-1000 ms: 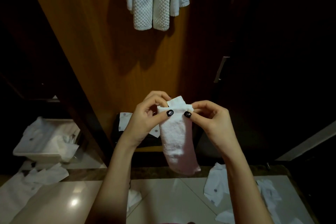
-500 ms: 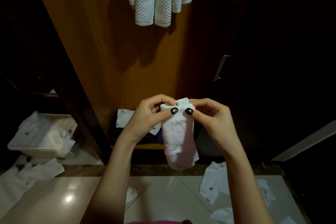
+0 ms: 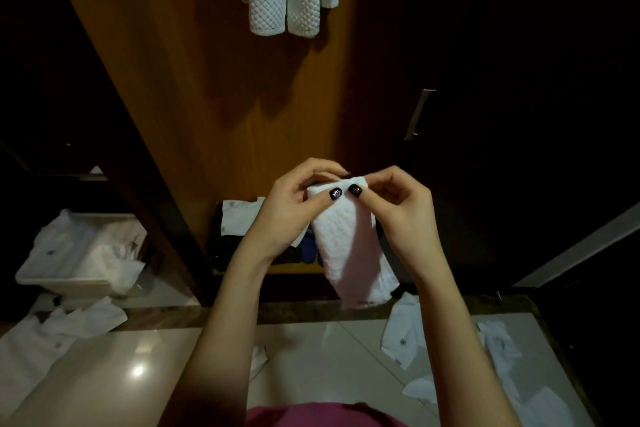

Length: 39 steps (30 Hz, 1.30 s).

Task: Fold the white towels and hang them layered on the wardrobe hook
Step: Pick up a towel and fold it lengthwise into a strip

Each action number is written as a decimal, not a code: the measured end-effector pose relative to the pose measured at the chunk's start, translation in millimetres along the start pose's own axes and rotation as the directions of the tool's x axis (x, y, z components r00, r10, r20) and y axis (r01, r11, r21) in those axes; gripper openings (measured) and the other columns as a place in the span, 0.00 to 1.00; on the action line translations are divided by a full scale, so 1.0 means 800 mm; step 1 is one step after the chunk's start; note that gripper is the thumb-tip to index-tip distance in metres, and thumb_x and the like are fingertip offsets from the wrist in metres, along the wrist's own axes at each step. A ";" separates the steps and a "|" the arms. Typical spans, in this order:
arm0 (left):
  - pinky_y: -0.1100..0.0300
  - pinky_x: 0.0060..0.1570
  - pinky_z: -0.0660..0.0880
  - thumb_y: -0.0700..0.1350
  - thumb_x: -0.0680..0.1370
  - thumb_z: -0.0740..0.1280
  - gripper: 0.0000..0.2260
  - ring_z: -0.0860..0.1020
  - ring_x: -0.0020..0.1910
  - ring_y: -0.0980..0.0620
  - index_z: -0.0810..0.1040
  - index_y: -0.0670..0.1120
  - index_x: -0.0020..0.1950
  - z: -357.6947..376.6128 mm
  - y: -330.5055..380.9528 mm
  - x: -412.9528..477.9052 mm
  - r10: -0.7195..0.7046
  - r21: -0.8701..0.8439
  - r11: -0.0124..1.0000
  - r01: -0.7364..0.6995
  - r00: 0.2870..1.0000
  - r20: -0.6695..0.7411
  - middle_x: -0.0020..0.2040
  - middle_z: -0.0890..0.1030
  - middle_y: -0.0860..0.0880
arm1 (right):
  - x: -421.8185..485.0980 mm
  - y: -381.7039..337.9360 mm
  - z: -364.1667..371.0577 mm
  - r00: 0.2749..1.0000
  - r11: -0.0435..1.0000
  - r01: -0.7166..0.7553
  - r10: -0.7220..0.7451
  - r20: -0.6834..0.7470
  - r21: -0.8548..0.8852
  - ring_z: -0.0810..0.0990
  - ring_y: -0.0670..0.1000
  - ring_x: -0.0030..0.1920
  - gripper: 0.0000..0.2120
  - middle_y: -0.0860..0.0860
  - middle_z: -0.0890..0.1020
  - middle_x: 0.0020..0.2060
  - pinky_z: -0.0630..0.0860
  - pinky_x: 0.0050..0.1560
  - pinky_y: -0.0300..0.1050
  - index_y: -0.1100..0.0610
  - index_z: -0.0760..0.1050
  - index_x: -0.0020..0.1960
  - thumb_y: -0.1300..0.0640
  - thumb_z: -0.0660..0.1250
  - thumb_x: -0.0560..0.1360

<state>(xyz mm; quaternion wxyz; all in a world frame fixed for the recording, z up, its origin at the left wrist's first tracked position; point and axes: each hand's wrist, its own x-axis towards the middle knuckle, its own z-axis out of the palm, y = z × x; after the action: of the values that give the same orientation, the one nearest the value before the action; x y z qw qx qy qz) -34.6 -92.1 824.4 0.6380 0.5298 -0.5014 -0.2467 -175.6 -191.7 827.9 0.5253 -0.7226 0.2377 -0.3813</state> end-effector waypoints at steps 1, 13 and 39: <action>0.68 0.50 0.74 0.38 0.76 0.68 0.14 0.79 0.53 0.61 0.80 0.56 0.55 0.001 -0.001 0.000 -0.011 -0.041 0.999 0.011 1.000 0.000 0.50 0.81 0.60 | 0.001 0.001 0.002 0.999 1.000 0.007 -0.007 -0.031 0.002 0.82 0.44 0.45 0.03 0.48 0.84 0.42 0.78 0.46 0.36 0.56 0.81 0.46 0.60 0.73 0.74; 0.64 0.52 0.75 0.31 0.79 0.62 0.19 0.79 0.54 0.57 0.83 0.54 0.49 0.022 -0.003 0.010 -0.079 0.041 0.996 0.082 0.993 -0.083 0.53 0.82 0.49 | 0.021 0.009 0.002 0.965 0.996 0.047 -0.027 -0.262 0.070 0.77 0.39 0.40 0.03 0.44 0.78 0.39 0.74 0.42 0.32 0.54 0.76 0.47 0.57 0.70 0.77; 0.51 0.62 0.76 0.33 0.81 0.61 0.12 0.76 0.64 0.46 0.78 0.48 0.57 -0.028 0.033 0.153 -0.064 -0.281 0.954 -0.103 0.845 -0.530 0.65 0.76 0.44 | 0.026 0.065 -0.031 0.995 0.990 -0.057 0.045 -0.091 -0.128 0.74 0.48 0.34 0.05 0.51 0.78 0.34 0.69 0.36 0.39 0.59 0.77 0.41 0.64 0.69 0.75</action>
<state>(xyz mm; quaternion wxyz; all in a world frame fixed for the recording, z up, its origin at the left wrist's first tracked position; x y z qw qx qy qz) 25.8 -177.5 896.1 0.8270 0.4696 -0.2668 -0.1559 -179.9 -239.3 789.0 0.4754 -0.7316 0.3035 -0.3829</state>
